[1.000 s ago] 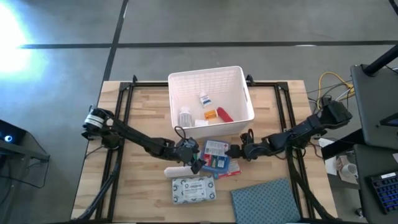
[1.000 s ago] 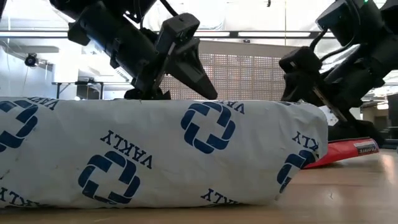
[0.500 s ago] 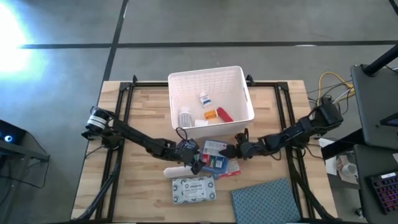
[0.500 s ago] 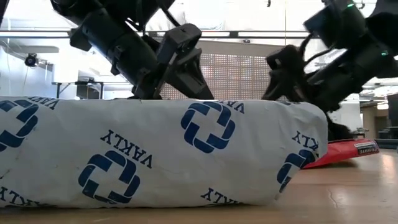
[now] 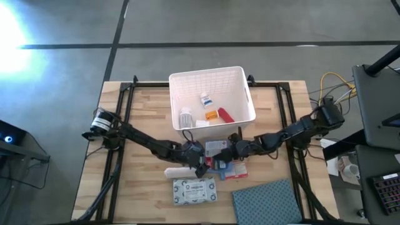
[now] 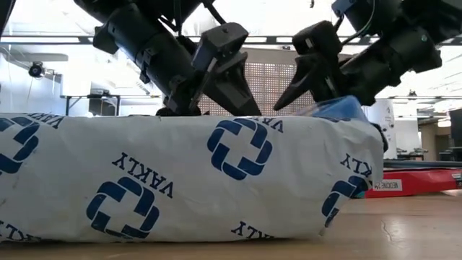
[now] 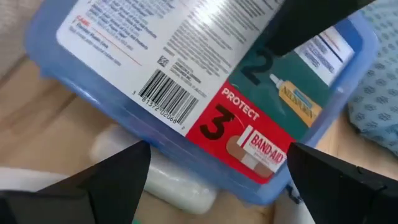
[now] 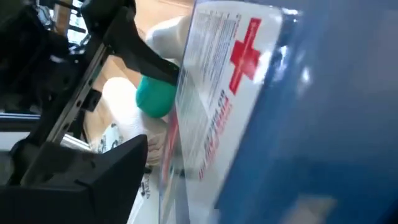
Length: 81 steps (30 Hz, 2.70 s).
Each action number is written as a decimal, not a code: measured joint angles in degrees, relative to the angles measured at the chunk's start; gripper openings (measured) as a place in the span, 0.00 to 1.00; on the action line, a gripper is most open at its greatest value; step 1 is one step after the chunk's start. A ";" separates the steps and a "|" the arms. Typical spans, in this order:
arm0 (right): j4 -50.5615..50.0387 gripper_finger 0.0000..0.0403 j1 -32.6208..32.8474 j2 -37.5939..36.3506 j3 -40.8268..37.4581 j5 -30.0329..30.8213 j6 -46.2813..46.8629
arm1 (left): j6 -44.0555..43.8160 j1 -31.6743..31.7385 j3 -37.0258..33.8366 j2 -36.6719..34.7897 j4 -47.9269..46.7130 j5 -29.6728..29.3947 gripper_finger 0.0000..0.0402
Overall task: Pick & place medical supplies in basket/bin
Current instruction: Put the blue first aid kit into the white bin, then put the white bandage into the white bin
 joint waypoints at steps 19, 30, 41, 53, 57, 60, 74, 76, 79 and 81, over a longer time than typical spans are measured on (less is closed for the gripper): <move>-14.14 0.37 0.24 -9.51 2.87 1.29 -6.31 | -0.07 -0.40 10.95 -1.52 -16.04 -0.88 0.88; -33.73 0.39 3.62 -21.05 10.65 -0.26 -11.37 | 4.08 -2.47 34.09 -1.82 -39.80 -9.56 0.88; -38.46 0.41 1.68 -30.82 25.70 16.25 -24.84 | 0.63 -10.84 61.89 -1.94 -72.68 -31.06 0.88; -55.76 0.42 -31.07 -16.45 42.17 -4.89 -34.21 | -16.77 -13.61 58.66 -6.49 -94.23 -31.11 0.88; -59.72 0.48 -34.85 -8.94 47.15 -6.25 -39.48 | -23.59 -11.16 45.84 -12.46 -91.29 -28.56 0.88; -63.62 0.57 -35.01 -5.11 51.07 -4.70 -42.81 | -30.88 -9.15 35.22 -17.84 -89.38 -24.33 0.88; -69.41 0.90 -26.85 -7.97 57.86 -4.04 -55.94 | -7.94 -6.58 -12.10 -34.73 -29.21 -7.42 0.88; -71.34 0.90 -23.67 -9.92 57.86 -2.09 -57.74 | -2.06 -7.39 -14.83 -34.78 -25.36 -6.16 0.88; -75.18 0.90 -17.73 -12.29 57.79 2.50 -59.38 | 4.75 -8.74 -15.82 -34.50 -22.93 -4.78 0.88; -77.66 0.90 -13.68 -13.59 57.75 6.87 -59.08 | 7.92 -9.49 -15.00 -33.87 -23.78 -4.44 0.88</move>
